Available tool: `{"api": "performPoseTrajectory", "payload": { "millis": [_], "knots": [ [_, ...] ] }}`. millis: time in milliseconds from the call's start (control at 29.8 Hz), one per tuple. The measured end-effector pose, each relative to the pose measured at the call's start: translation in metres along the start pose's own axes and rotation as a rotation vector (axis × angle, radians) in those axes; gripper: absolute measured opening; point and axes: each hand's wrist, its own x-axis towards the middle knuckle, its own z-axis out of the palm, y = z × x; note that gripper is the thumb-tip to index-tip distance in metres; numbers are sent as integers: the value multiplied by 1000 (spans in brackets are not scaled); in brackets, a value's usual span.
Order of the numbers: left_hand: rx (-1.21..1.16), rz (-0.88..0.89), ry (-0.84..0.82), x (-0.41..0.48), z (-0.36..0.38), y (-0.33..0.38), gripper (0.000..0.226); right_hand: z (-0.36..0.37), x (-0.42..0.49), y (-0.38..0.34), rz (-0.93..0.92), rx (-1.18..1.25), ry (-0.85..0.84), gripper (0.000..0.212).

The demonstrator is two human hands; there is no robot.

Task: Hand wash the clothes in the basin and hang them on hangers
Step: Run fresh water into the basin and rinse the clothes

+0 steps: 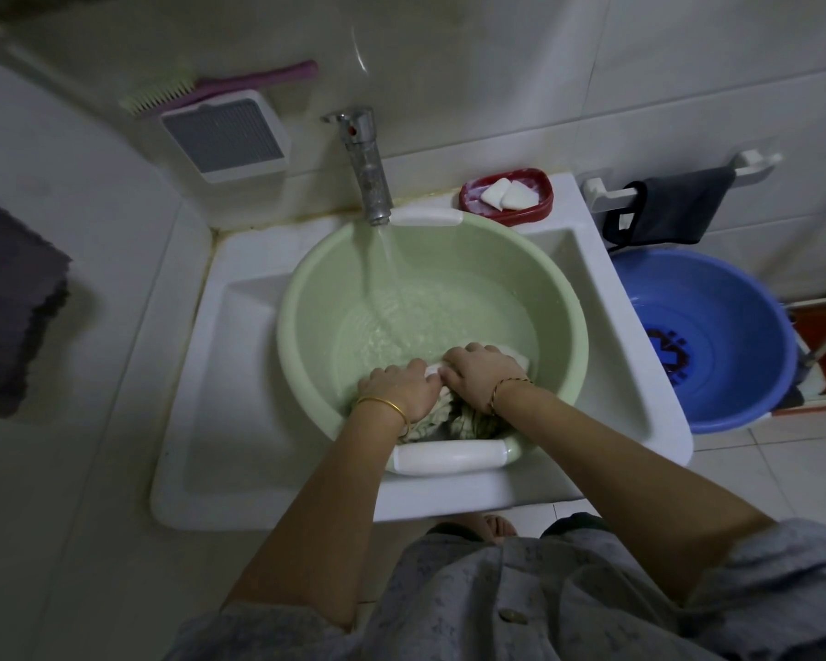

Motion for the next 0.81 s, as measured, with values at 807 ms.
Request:
{"api": "performPoseTrajectory", "payload": {
  "millis": [807],
  "knots": [
    [3, 3, -7, 1, 1, -1, 50, -1, -1, -1, 0, -2, 3, 44]
  ]
}}
